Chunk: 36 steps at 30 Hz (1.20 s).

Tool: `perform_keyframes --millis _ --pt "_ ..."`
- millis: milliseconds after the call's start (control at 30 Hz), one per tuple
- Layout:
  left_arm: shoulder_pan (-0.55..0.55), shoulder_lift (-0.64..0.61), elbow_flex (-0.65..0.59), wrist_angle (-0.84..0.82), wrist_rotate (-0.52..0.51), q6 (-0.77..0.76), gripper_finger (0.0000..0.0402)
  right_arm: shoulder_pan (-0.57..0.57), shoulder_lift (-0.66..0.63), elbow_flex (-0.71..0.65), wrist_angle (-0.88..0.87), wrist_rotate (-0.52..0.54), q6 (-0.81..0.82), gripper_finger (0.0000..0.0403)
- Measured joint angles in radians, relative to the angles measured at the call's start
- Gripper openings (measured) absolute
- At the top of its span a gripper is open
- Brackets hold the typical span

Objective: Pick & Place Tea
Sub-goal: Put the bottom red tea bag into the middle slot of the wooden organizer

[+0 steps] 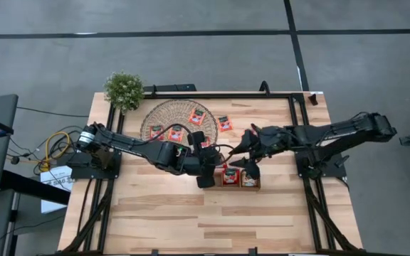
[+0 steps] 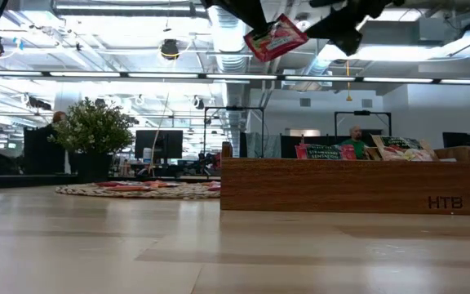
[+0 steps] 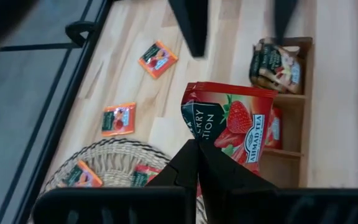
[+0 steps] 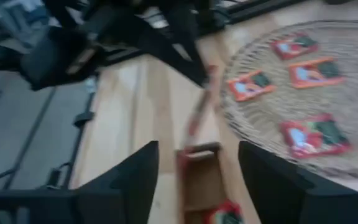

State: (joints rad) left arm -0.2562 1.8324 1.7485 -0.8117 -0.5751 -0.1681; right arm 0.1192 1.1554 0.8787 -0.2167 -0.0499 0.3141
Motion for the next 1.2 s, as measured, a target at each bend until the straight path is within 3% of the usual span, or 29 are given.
perform_keyframes --millis 133,367,1000,1200 --pt "0.002 0.0 0.0 -0.028 -0.025 -0.001 0.0 -0.021 0.031 0.0 0.069 -0.031 0.0 0.0241" --pt "0.001 0.0 -0.001 -0.031 -0.024 -0.001 0.0 -0.037 0.045 0.0 0.135 -0.032 0.0 0.0244" --pt "0.001 0.0 -0.001 0.076 -0.022 0.012 0.0 -0.089 0.06 -0.001 0.138 -0.03 0.013 0.0244" --pt "0.007 0.0 -0.001 0.104 -0.023 0.022 0.0 -0.089 0.081 -0.002 0.143 -0.033 0.019 0.0219"
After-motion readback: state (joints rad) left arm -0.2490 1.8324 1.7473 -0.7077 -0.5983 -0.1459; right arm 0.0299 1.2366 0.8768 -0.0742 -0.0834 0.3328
